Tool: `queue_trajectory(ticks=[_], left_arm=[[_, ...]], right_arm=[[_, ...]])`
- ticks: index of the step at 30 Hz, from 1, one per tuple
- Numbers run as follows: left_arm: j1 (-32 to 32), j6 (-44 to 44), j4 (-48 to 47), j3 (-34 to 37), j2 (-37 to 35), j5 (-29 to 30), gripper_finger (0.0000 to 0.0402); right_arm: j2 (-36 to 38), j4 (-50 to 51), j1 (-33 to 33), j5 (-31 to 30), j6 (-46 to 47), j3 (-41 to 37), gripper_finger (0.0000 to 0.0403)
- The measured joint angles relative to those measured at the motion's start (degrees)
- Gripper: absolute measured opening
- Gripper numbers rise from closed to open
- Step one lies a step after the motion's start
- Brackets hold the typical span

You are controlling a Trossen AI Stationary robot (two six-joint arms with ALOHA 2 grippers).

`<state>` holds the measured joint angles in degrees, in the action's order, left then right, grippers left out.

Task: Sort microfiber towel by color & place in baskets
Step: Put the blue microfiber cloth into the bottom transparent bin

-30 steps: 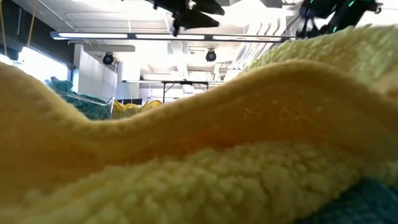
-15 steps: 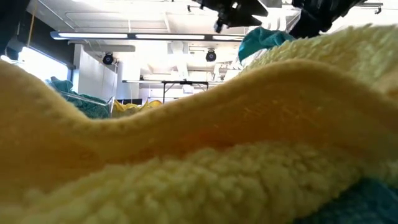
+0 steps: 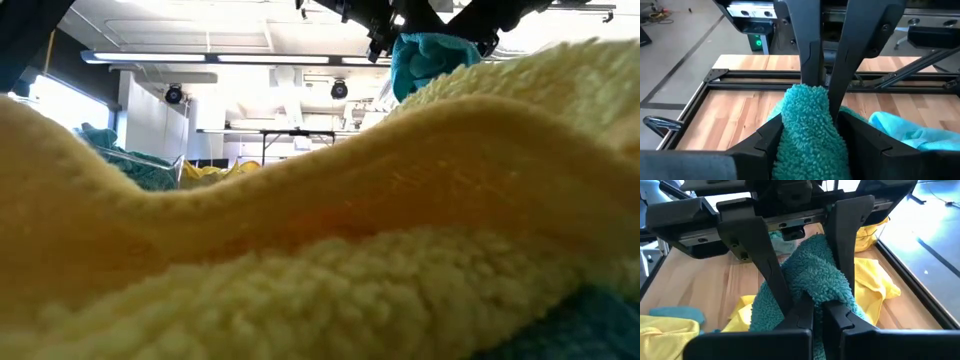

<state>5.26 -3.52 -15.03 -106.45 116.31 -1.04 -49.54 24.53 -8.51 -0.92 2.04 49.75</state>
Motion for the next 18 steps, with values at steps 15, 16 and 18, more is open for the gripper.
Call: queue_trajectory(ticks=[15, 16, 18], left_arm=[[-0.2, 4.1, -5.1, -0.1, -0.1, 2.3, 0.0026], [-0.2, 4.9, -5.8, -0.1, -0.5, 2.4, 0.0017], [-0.2, 6.3, -9.6, 0.0, -1.3, 2.6, 0.0016]], right_arm=[[-0.1, -0.6, 0.0, -0.1, -0.8, 0.0, 0.0028], [-0.1, -0.5, 0.0, -0.1, -0.5, 0.0, 0.0034], [-0.1, -0.1, 0.0, -0.5, 0.3, 0.0, 0.0047]])
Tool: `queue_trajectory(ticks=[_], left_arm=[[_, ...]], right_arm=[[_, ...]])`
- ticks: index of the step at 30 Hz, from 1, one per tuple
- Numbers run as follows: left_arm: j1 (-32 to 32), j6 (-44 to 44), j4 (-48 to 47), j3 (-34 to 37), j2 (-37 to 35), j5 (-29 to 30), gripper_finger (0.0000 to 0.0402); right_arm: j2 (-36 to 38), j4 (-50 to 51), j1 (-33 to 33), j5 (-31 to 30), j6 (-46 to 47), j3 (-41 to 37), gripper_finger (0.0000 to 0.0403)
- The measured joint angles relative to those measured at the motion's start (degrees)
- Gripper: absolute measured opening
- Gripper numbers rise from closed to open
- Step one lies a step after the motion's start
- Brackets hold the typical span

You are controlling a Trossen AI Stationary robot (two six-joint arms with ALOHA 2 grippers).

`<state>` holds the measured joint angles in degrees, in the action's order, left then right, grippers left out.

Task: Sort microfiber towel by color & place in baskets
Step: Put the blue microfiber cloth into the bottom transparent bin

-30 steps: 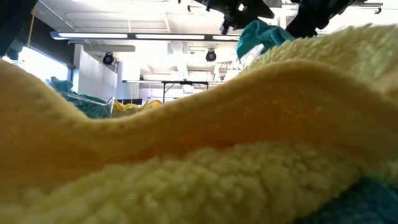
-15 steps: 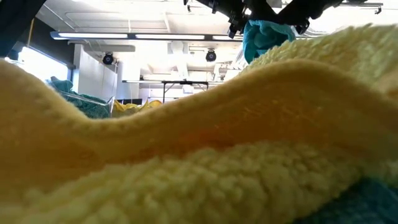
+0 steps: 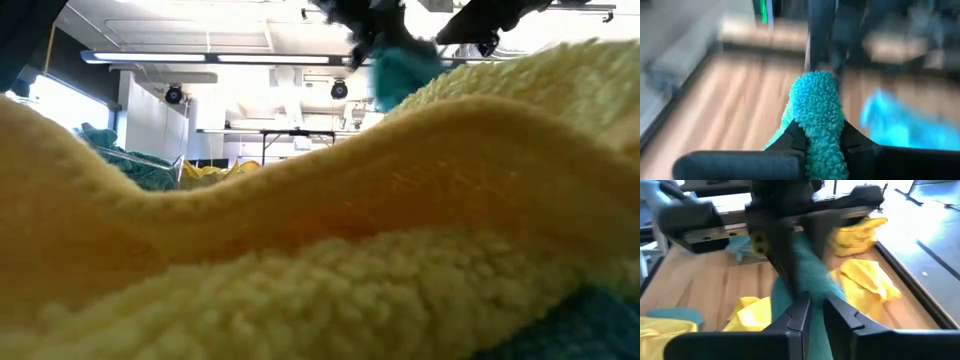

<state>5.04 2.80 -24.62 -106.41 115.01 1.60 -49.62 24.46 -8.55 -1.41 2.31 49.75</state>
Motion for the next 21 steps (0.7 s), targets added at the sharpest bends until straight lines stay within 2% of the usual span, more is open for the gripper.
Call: queue_trajectory(ticks=[3, 11, 18, 21], left_arm=[[0.0, 0.0, -7.9, -0.3, -1.5, 1.9, 0.0017], [-1.6, 5.7, -43.8, -7.5, -10.2, 10.5, 0.0010], [-5.7, 15.2, -64.0, -7.9, -19.9, 11.3, 0.0010], [-8.9, 18.6, -64.9, -6.7, -22.0, 12.7, 0.0010]], right_arm=[[0.1, 1.3, -0.2, -0.8, 2.6, 0.3, 0.0066], [-1.1, 5.2, -0.1, -0.2, 5.4, 0.1, 0.0094], [-1.5, 5.3, -0.1, 0.0, 9.5, 0.1, 0.0095], [-1.5, 5.3, -0.1, 0.0, 11.4, 0.1, 0.0095]])
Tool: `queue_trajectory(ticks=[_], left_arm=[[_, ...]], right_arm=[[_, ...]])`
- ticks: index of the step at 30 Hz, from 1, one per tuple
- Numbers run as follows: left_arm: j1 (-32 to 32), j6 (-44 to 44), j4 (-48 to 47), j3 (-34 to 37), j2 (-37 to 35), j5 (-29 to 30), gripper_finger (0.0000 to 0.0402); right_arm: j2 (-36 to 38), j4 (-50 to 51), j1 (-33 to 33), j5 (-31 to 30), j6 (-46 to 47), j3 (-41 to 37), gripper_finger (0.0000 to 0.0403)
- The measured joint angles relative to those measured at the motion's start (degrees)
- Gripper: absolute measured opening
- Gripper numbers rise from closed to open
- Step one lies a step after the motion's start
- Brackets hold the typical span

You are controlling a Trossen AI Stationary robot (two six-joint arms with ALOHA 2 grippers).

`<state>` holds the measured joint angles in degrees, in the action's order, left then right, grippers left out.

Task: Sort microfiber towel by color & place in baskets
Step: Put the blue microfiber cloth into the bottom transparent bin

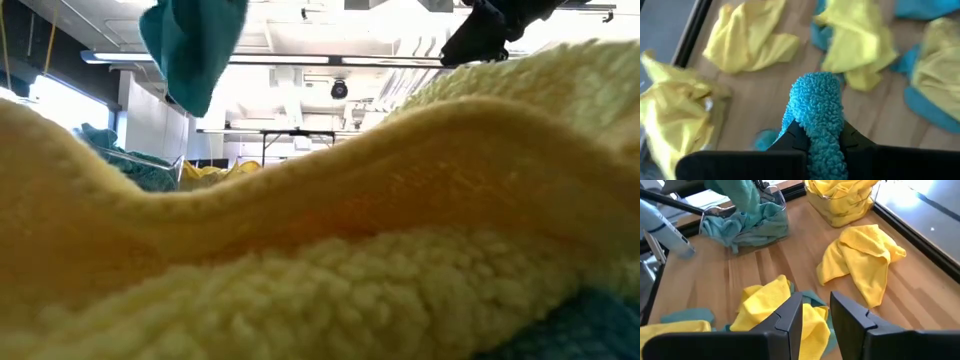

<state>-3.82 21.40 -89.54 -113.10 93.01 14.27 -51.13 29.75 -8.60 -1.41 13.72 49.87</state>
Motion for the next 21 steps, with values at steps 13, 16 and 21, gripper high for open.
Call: queue_trajectory(ticks=[13, 16, 21], left_arm=[[-9.0, 8.4, 9.2, 36.7, -17.9, -1.7, 0.0010], [-10.2, 8.4, 16.4, 47.3, -21.6, -2.9, 0.0014], [-10.7, 7.5, 25.1, 61.9, -25.1, -5.2, 0.0017]], right_arm=[[-0.6, -1.5, 2.0, 0.0, 16.3, 0.0, 0.0096], [-1.5, -1.6, 4.4, -2.4, 19.5, 0.0, 0.0094], [-3.6, -2.0, 8.9, -6.7, 25.6, 0.0, 0.0094]])
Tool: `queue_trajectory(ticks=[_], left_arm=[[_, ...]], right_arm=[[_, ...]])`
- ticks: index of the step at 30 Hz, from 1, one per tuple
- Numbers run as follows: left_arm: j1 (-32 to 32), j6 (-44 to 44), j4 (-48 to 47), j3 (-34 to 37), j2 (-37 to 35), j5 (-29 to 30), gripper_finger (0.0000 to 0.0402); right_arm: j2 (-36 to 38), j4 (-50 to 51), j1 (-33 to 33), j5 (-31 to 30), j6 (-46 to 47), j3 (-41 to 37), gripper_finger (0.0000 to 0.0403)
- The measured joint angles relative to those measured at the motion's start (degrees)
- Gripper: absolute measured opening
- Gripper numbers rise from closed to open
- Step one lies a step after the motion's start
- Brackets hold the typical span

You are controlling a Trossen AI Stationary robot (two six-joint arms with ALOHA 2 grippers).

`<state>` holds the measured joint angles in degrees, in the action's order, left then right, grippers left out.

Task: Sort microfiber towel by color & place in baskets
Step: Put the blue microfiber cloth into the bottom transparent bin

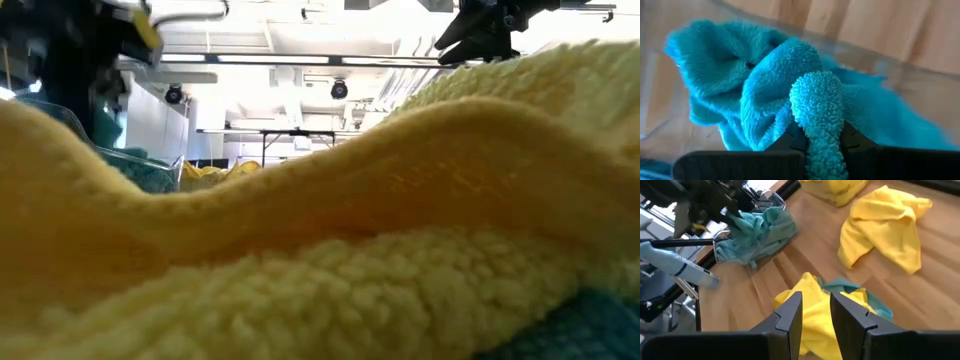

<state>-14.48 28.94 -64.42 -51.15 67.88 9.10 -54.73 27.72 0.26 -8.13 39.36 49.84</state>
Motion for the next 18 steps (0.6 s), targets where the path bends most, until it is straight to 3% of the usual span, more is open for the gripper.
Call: queue_trajectory(ticks=[7, 18], left_arm=[[0.0, -0.2, 13.7, 13.0, -0.3, 0.0, 0.0036], [0.0, -7.0, 18.2, 15.6, 0.0, 0.0, 0.0104]], right_arm=[[-4.0, -1.6, 6.4, -6.5, 7.5, 0.0, 0.0093], [-9.4, -2.0, 11.7, -13.0, 16.8, 0.0, 0.0093]])
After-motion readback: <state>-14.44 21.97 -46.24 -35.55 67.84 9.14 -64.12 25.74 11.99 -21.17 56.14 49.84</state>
